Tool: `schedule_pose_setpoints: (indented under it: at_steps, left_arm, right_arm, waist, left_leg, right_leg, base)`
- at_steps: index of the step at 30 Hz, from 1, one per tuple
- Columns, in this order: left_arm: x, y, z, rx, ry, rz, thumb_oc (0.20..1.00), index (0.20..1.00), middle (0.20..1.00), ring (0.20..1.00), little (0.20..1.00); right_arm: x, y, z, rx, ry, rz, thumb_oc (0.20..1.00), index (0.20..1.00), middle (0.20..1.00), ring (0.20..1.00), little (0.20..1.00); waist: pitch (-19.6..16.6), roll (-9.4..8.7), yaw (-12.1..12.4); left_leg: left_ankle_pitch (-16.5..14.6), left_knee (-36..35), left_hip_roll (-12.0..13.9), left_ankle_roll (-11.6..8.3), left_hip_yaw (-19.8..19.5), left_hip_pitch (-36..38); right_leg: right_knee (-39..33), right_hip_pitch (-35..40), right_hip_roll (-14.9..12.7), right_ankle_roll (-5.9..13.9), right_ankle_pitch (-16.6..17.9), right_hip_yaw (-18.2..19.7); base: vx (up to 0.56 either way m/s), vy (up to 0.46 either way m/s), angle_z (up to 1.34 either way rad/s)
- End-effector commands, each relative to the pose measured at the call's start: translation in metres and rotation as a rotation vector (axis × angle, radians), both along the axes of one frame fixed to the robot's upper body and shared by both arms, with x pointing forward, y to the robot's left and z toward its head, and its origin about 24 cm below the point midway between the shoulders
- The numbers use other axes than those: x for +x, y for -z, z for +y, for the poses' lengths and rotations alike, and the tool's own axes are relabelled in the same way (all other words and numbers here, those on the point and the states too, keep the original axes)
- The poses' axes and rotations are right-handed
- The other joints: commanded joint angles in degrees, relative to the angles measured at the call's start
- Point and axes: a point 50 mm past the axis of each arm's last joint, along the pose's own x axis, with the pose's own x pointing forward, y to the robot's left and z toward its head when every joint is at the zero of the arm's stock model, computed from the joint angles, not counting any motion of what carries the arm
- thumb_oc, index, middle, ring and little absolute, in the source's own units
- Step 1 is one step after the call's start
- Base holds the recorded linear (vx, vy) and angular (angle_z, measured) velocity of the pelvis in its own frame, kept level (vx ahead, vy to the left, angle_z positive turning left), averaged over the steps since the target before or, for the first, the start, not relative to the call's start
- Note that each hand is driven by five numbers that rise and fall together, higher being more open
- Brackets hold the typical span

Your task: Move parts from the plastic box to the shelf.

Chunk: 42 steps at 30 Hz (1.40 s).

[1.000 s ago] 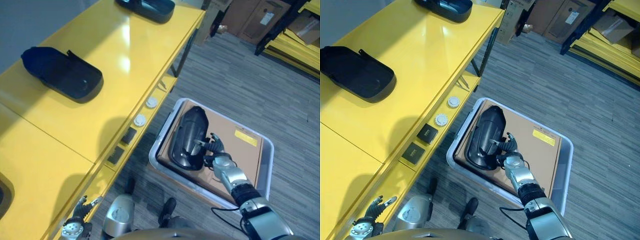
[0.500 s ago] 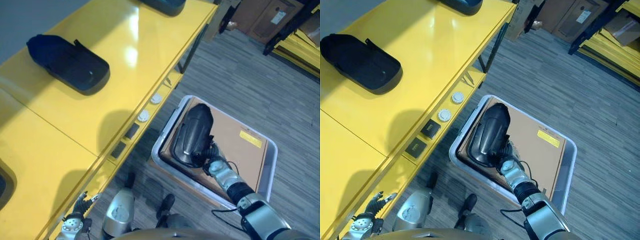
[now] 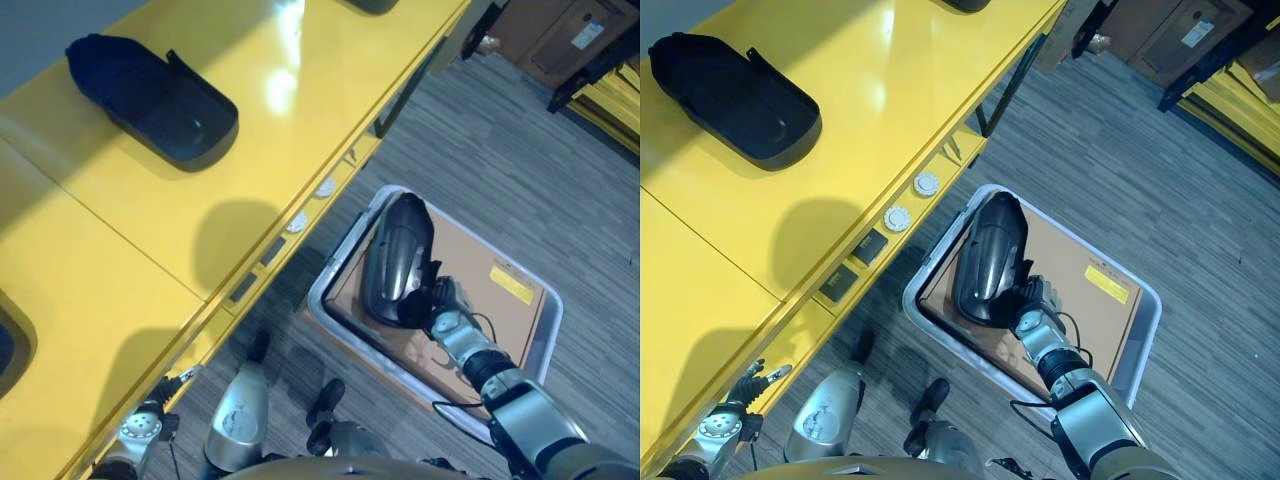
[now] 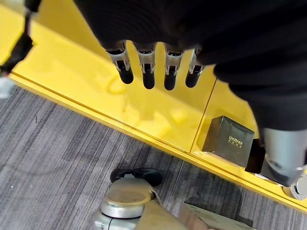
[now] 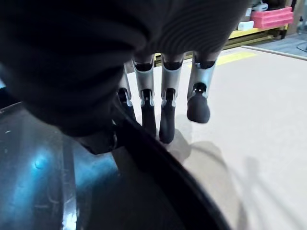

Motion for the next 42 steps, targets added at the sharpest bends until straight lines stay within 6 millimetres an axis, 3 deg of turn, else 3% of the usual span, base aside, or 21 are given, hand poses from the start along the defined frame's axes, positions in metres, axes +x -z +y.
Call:
schedule_pose_setpoints:
  at_steps: [1,9,14,16,19,22,25,31,37,42]
  left_arm:
    - [0.010,-0.008,0.001,-0.010,0.032,-0.047,1.000,1.000,1.000,1.000,1.000]
    - [0.024,-0.018,-0.008,-0.133,0.027,-0.145,1.000,1.000,1.000,1.000,1.000]
    - [0.035,-0.035,-0.024,-0.232,0.128,-0.234,1.000,1.000,1.000,1.000,1.000]
    - [0.043,-0.046,-0.035,-0.329,0.184,-0.282,1.000,1.000,1.000,1.000,1.000]
    - [0.069,-0.086,-0.070,-0.544,0.307,-0.428,1.000,1.000,1.000,1.000,1.000]
    - [0.087,-0.111,-0.095,-0.645,0.390,-0.520,1.000,1.000,1.000,1.000,1.000]
    - [0.098,-0.124,-0.112,-0.744,0.390,-0.524,1.000,1.000,1.000,1.000,1.000]
    - [0.109,-0.120,-0.149,-0.931,0.339,-0.339,1.000,1.000,1.000,1.000,1.000]
    - [0.125,-0.109,-0.164,-0.788,0.309,-0.205,1.000,1.000,1.000,1.000,1.000]
    - [0.136,-0.113,-0.173,-0.787,0.315,-0.199,1.000,1.000,1.000,1.000,1.000]
  right_arm:
    - [-0.032,0.034,0.009,0.081,-0.009,0.135,0.200,0.200,0.200,0.200,0.200]
    - [-0.040,0.036,-0.003,0.221,0.147,0.063,0.200,0.200,0.200,0.200,0.200]
    - [-0.044,0.027,-0.020,0.311,0.264,-0.053,0.200,0.200,0.200,0.200,0.200]
    - [-0.043,0.017,-0.026,0.332,0.293,-0.114,0.200,0.200,0.200,0.200,0.200]
    - [-0.045,0.002,-0.029,0.309,0.239,-0.178,0.200,0.200,0.200,0.200,0.200]
    - [-0.043,-0.006,-0.027,0.296,0.181,-0.196,0.200,0.200,0.200,0.200,0.200]
    - [-0.041,-0.010,-0.025,0.290,0.146,-0.204,0.200,0.200,0.200,0.200,0.200]
    - [-0.030,-0.021,-0.017,0.292,0.066,-0.226,0.200,0.200,0.200,0.200,0.200]
    - [-0.007,-0.042,0.001,0.290,-0.048,-0.257,0.200,0.200,0.200,0.200,0.200]
    - [0.004,-0.052,0.017,0.291,-0.126,-0.241,0.200,0.200,0.200,0.200,0.200]
  waist:
    - [-0.8,2.25,0.9]
    - [-2.1,2.51,0.3]
    - [-4.1,2.80,-0.6]
    - [-5.8,3.25,-1.7]
    - [-9.8,4.91,-4.8]
    - [-11.5,5.70,-7.1]
    - [-12.4,6.36,-8.6]
    - [-13.9,7.16,-11.2]
    - [-15.6,7.66,-14.0]
    - [-16.4,7.82,-15.0]
  left_leg:
    - [-2.4,-0.7,0.2,1.30,1.4,0.5]
    - [-2.4,-1.4,0.5,1.20,2.0,2.0]
    - [-2.7,-2.2,1.3,1.00,2.9,4.6]
    - [-2.7,-3.0,1.6,0.90,3.7,6.1]
    - [-2.7,-4.6,2.6,0.47,6.4,10.1]
    - [-2.8,-5.4,3.0,0.11,8.1,12.1]
    - [-2.8,-5.7,3.2,0.02,9.0,13.1]
    - [-2.8,-6.4,3.4,0.01,10.3,14.8]
    - [-2.9,-7.0,3.8,-0.17,12.2,16.6]
    - [-3.1,-7.1,3.9,-0.30,13.2,17.4]
  right_leg:
    - [2.4,-2.9,-1.5,3.47,2.2,3.6]
    - [2.1,-2.0,-1.5,3.37,2.3,3.8]
    - [1.9,-0.4,-1.3,3.13,2.2,4.1]
    - [1.6,0.3,-1.3,2.98,2.0,4.6]
    - [0.5,2.3,-1.0,2.49,1.7,6.4]
    - [-0.6,3.3,-0.9,2.28,1.7,7.4]
    - [-0.8,3.5,-0.9,2.29,1.6,8.2]
    - [-0.7,3.8,-0.8,2.46,1.5,9.4]
    - [-0.8,4.0,-0.5,2.65,1.2,10.9]
    - [-0.9,4.1,-0.5,2.76,1.2,11.4]
  base:
    - [0.00,0.000,0.00]
    - [0.01,-0.024,-0.03]
    - [0.05,-0.041,-0.05]
    - [0.07,-0.004,-0.25]
    - [0.09,0.038,-0.59]
    - [0.03,0.024,-0.52]
    - [0.01,0.026,-0.22]
    - [0.02,0.024,-0.12]
    - [0.05,0.014,-0.11]
    - [0.04,0.010,-0.13]
